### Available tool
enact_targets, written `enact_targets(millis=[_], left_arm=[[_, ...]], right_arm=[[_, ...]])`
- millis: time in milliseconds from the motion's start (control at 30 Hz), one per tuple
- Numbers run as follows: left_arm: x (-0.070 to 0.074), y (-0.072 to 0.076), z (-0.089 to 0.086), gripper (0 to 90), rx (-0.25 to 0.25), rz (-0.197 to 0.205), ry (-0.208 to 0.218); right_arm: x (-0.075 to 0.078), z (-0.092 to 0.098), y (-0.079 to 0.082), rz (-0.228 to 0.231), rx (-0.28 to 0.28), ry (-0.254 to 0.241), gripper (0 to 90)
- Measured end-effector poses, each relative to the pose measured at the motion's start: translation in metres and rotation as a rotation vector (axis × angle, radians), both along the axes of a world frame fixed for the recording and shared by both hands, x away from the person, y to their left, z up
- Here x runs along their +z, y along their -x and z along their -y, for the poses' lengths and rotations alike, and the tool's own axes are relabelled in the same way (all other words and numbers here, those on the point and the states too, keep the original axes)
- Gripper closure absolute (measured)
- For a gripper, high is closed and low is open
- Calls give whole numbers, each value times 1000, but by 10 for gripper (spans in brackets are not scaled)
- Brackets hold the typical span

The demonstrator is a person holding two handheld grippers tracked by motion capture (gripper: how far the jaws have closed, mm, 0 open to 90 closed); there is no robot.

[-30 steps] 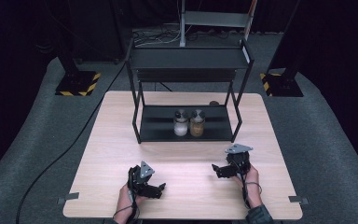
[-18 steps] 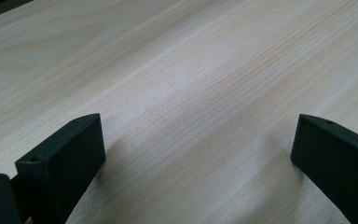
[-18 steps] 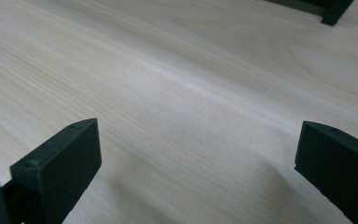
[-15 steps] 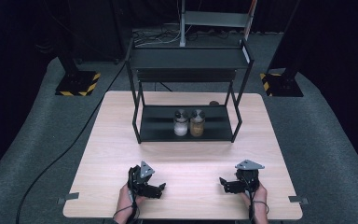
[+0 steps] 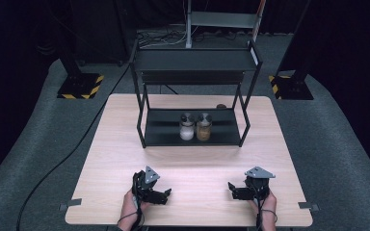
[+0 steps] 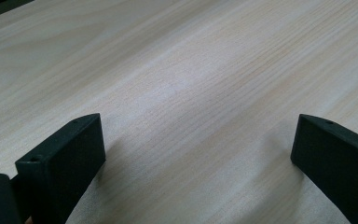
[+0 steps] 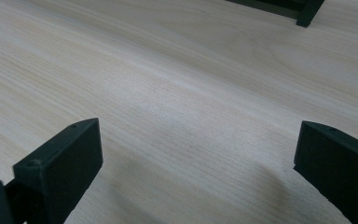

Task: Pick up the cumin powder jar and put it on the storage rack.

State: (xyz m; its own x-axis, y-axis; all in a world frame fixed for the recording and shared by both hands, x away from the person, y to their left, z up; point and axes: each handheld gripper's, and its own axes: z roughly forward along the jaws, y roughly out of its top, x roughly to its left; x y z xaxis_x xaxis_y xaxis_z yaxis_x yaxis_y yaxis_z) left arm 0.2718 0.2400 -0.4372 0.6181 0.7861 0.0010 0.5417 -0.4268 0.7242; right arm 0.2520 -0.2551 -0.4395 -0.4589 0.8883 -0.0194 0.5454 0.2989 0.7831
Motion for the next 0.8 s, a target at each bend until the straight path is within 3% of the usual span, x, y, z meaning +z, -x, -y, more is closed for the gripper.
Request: enact_targets(millis=[800], left_arm=[[0, 1, 0, 27, -3, 6, -4]], right_arm=[[0, -8, 4, 18, -8, 38, 4]])
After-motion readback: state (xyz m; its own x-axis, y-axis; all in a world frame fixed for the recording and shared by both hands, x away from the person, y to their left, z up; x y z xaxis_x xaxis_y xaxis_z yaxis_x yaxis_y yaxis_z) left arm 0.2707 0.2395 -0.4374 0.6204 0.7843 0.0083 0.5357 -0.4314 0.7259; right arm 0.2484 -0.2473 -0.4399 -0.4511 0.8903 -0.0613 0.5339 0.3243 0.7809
